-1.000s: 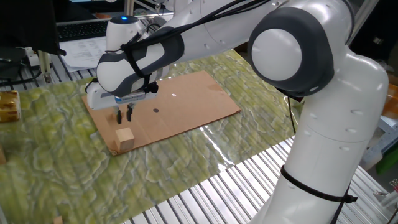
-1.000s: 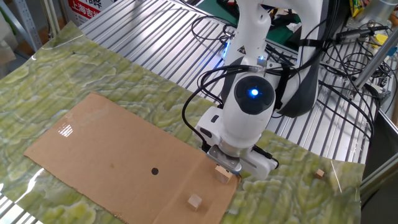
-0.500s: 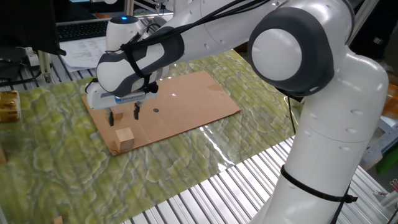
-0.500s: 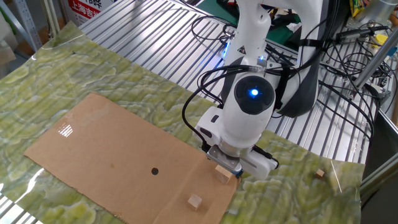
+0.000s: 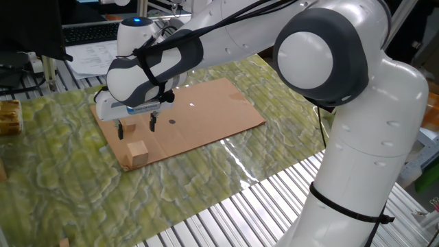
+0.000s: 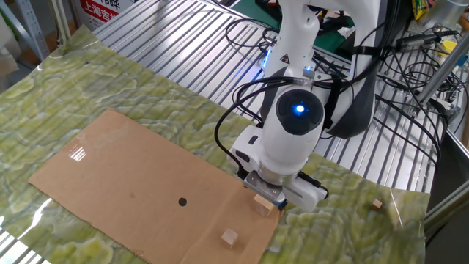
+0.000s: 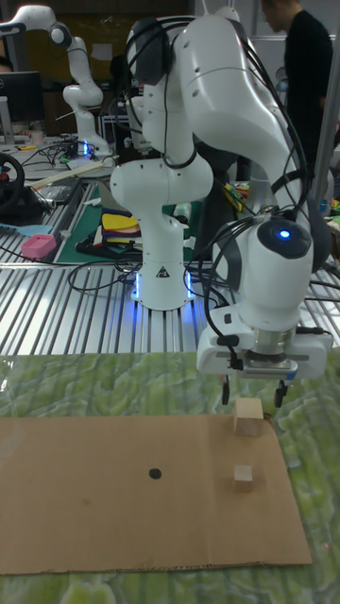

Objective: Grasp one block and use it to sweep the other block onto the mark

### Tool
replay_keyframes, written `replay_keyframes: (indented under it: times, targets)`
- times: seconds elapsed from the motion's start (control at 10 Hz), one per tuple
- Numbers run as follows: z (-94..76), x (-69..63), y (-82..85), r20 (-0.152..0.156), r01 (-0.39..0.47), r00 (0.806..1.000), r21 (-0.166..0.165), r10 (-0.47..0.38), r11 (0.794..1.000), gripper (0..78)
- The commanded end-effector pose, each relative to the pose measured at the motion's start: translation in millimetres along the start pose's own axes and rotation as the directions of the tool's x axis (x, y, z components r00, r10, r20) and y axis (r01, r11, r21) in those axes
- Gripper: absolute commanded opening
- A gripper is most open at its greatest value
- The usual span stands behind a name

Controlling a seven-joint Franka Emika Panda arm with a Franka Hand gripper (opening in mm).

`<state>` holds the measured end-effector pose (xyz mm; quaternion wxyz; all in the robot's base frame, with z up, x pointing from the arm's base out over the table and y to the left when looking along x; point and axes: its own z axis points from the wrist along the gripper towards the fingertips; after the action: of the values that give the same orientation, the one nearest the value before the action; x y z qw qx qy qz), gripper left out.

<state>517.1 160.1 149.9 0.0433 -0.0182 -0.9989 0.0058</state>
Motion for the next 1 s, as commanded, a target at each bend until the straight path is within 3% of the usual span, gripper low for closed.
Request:
replay_keyframes:
  times: [0.1, 0.7, 1.0]
  targets:
    - [40.8, 13.6, 9.9, 0.013, 0.028, 1.0, -0.003, -0.028, 1.0, 77.5]
    - [48.8, 16.9, 9.4, 0.014, 0.037, 0.999, -0.006, -0.037, 0.999, 77.5]
    - [57.4, 17.4, 6.5, 0.014, 0.036, 0.999, -0.028, -0.036, 0.999, 77.5]
